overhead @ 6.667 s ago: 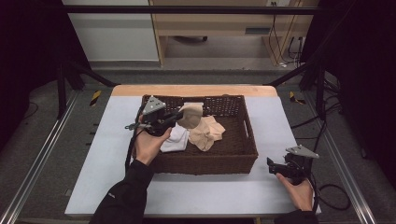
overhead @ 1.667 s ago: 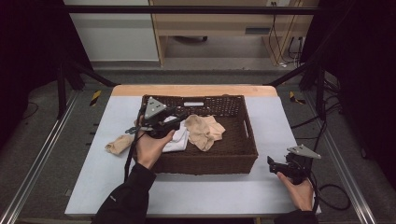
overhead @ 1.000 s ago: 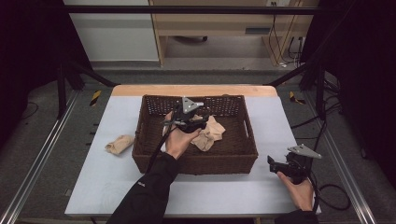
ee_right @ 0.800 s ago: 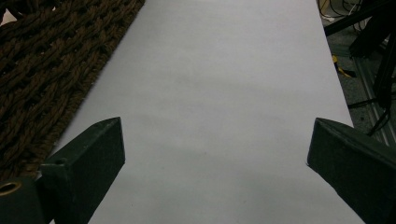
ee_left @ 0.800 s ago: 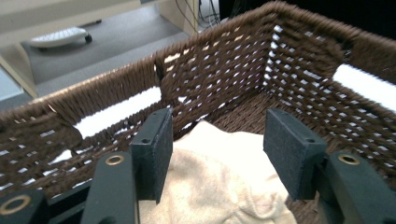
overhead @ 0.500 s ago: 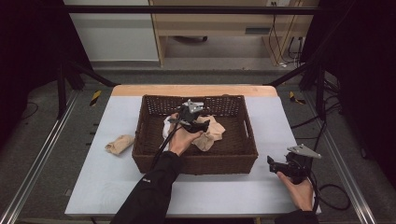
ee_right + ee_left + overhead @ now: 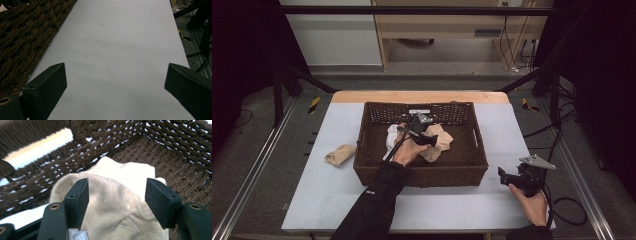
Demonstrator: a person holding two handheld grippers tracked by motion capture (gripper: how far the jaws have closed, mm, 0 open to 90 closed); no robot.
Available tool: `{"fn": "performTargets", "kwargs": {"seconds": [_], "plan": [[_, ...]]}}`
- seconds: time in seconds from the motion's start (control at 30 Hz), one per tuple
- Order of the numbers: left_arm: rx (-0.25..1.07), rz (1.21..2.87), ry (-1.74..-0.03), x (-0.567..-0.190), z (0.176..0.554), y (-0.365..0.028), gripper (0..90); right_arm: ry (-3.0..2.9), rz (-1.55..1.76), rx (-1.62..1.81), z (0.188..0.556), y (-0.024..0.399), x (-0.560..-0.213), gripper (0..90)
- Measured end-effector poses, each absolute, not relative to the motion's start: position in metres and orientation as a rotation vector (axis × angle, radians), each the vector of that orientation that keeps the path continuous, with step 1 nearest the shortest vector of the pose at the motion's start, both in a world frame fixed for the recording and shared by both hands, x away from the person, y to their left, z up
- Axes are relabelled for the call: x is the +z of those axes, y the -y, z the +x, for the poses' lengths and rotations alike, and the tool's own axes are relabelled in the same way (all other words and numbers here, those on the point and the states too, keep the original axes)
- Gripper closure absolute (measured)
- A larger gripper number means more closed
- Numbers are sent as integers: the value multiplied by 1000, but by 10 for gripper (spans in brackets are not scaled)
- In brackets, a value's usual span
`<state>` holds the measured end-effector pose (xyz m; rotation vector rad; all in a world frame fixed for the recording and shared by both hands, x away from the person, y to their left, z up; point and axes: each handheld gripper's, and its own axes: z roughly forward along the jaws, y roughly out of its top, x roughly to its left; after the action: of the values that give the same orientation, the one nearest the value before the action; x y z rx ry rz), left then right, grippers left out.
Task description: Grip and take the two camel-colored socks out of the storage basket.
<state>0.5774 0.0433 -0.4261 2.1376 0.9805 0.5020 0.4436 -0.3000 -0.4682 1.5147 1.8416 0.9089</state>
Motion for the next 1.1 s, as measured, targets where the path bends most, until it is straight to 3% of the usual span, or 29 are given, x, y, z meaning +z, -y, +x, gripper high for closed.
{"fn": "performTargets", "kwargs": {"seconds": [0.27,0.4,0.5,0.53,0.7,0.83,0.87,0.9,1.1], "plan": [[489,2191,-964,-435,579,-40,283,-1840,1515,909,444,300,-468,45],[497,2227,-970,-438,580,-40,300,-1843,1514,906,444,299,-469,45],[486,2236,-976,-438,581,-40,364,-1844,1515,907,444,299,-469,46],[465,2252,-980,-439,580,-40,441,-1844,1516,909,444,299,-469,46],[427,2279,-998,-440,581,-42,562,-1848,1515,906,444,299,-469,47],[412,2305,-1000,-439,581,-42,712,-1848,1515,908,444,299,-469,47],[408,2312,-997,-439,580,-42,712,-1848,1515,908,444,299,-469,47],[396,2317,-1002,-438,580,-42,775,-1848,1515,907,444,299,-469,47],[376,2285,-1014,-432,579,-44,878,-1848,1516,905,443,299,-469,47]]}}
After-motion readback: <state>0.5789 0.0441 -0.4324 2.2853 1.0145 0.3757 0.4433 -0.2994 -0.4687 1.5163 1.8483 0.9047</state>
